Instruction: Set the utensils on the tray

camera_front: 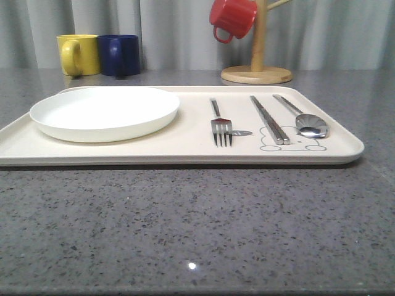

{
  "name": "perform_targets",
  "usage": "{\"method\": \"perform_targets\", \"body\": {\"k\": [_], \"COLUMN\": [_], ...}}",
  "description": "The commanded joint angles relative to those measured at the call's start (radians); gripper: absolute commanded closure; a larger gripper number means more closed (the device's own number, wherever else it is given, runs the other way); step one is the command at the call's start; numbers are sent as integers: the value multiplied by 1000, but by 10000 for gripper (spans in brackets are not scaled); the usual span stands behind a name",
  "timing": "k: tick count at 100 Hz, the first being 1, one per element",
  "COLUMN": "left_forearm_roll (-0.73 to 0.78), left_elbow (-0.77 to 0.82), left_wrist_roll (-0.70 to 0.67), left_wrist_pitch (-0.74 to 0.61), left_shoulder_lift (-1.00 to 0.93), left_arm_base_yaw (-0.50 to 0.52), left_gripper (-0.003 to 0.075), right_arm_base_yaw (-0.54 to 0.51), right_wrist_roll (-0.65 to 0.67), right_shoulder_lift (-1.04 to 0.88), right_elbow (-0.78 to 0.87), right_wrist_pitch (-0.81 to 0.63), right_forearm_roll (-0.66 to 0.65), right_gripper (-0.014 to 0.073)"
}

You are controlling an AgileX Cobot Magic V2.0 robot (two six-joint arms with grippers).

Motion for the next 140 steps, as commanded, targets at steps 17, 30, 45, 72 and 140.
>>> {"method": "perform_targets", "body": {"k": [17,30,45,72,140], "left_forearm_roll": [-3,-3,-3,-3,-3], "left_elbow": [-28,-28,-28,-28,-28], "left_wrist_roll": [-3,-3,-3,-3,-3], "left_wrist_pitch": [-73,-73,-73,-73,-74], "left_shoulder_lift": [10,10,10,10,9], "left_arm_base_yaw": [-7,-7,-7,-7,-7], "left_gripper": [739,739,739,739,739], "right_arm_base_yaw": [-11,-11,-11,-11,-9], "right_wrist_roll": [-15,-15,-15,-15,-14], "right_shoulder_lift": [-303,-450,-588,-829,-817], "right_elbow": [291,473,637,640,640], "right_wrist_pitch": [-448,-637,-778,-567,-484], "right_forearm_roll": [-24,-24,-23,-23,-23], "right_gripper": [674,674,674,674,674]}}
